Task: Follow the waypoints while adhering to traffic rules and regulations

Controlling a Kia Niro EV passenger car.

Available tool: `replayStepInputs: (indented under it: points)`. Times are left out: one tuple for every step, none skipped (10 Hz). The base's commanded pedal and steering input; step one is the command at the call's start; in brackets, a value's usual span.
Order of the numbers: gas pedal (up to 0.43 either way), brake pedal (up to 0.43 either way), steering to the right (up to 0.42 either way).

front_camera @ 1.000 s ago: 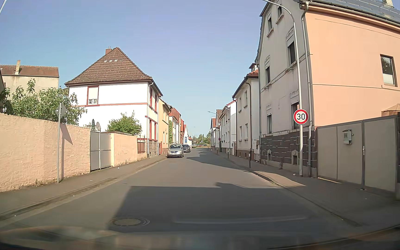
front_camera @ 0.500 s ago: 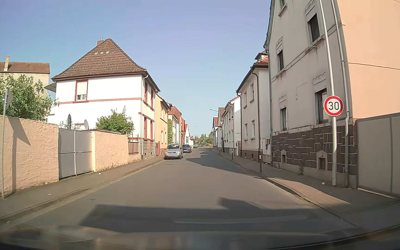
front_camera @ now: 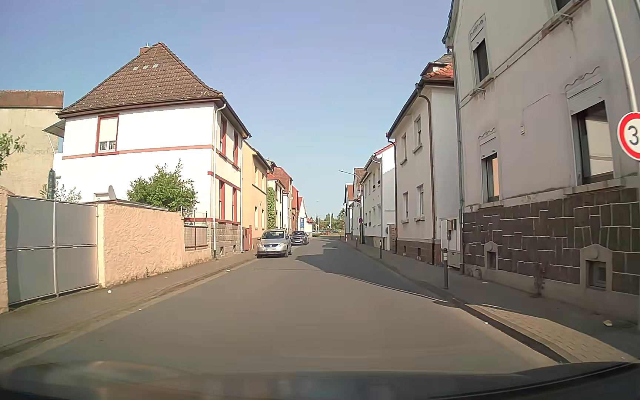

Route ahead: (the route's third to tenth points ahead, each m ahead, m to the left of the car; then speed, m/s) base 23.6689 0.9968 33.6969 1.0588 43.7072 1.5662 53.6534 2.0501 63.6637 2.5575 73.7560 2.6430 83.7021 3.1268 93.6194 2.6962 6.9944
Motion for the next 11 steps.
replayStepInputs:
  points:
    - [0.197, 0.030, -0.015]
    - [0.197, 0.030, -0.014]
    - [0.189, 0.030, -0.014]
    - [0.189, 0.030, -0.014]
    - [0.177, 0.030, -0.014]
    - [0.177, 0.030, -0.014]
    - [0.177, 0.030, -0.013]
    - [0.169, 0.030, -0.013]
    - [0.169, 0.030, -0.009]
    - [0.157, 0.030, -0.004]
    - [0.150, 0.030, -0.003]
